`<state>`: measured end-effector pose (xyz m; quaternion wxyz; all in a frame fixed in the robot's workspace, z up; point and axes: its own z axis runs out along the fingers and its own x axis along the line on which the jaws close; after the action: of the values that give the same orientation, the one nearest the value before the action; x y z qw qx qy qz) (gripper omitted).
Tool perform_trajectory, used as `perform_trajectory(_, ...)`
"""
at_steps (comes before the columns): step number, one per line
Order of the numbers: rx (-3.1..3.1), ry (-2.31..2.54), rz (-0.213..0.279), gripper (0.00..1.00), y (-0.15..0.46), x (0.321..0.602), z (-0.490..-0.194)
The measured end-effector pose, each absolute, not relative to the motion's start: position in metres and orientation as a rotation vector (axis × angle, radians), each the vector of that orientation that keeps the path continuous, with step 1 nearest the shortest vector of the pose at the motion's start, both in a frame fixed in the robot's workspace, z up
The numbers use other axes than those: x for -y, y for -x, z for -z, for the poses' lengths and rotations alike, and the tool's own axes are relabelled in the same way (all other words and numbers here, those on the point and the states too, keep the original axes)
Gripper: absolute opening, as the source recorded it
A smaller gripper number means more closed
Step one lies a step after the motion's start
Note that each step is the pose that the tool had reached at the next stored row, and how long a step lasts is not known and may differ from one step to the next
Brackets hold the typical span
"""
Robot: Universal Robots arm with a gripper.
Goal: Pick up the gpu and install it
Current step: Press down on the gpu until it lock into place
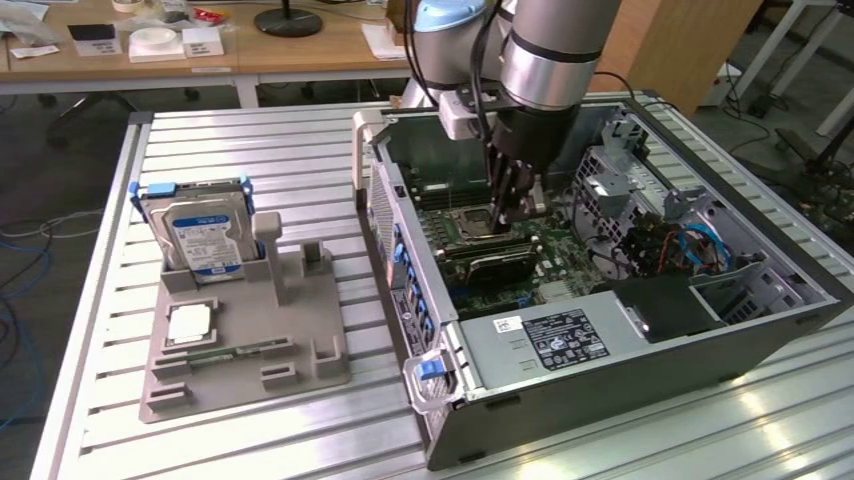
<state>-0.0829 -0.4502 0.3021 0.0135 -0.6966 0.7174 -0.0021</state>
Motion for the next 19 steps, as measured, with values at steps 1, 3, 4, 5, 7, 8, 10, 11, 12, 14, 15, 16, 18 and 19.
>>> perform_trajectory(1,-2.235,2.17,0.007,0.11,0.083,0.45,-0.301)
perform_trajectory(3,-2.235,2.17,0.006,0.11,0.083,0.45,-0.298)
perform_trajectory(4,-2.235,2.17,0.006,0.11,0.083,0.45,-0.297)
perform_trajectory(5,-2.235,2.17,0.006,0.11,0.083,0.45,-0.296)
perform_trajectory(7,-2.234,2.17,0.006,0.11,0.083,0.45,-0.293)
perform_trajectory(8,-2.235,2.17,0.006,0.11,0.083,0.45,-0.292)
perform_trajectory(10,-2.235,2.17,0.006,0.11,0.083,0.45,-0.289)
perform_trajectory(11,-2.234,2.17,0.006,0.11,0.083,0.45,-0.288)
perform_trajectory(12,-2.235,2.17,0.007,0.11,0.083,0.45,-0.288)
perform_trajectory(14,-2.235,2.17,0.007,0.11,0.083,0.45,-0.288)
perform_trajectory(15,-2.235,2.17,0.007,0.11,0.083,0.45,-0.288)
perform_trajectory(16,-2.235,2.169,0.006,0.11,0.083,0.45,-0.288)
perform_trajectory(18,-2.234,2.169,0.006,0.11,0.084,0.45,-0.287)
perform_trajectory(19,-2.234,2.17,0.007,0.11,0.084,0.45,-0.286)
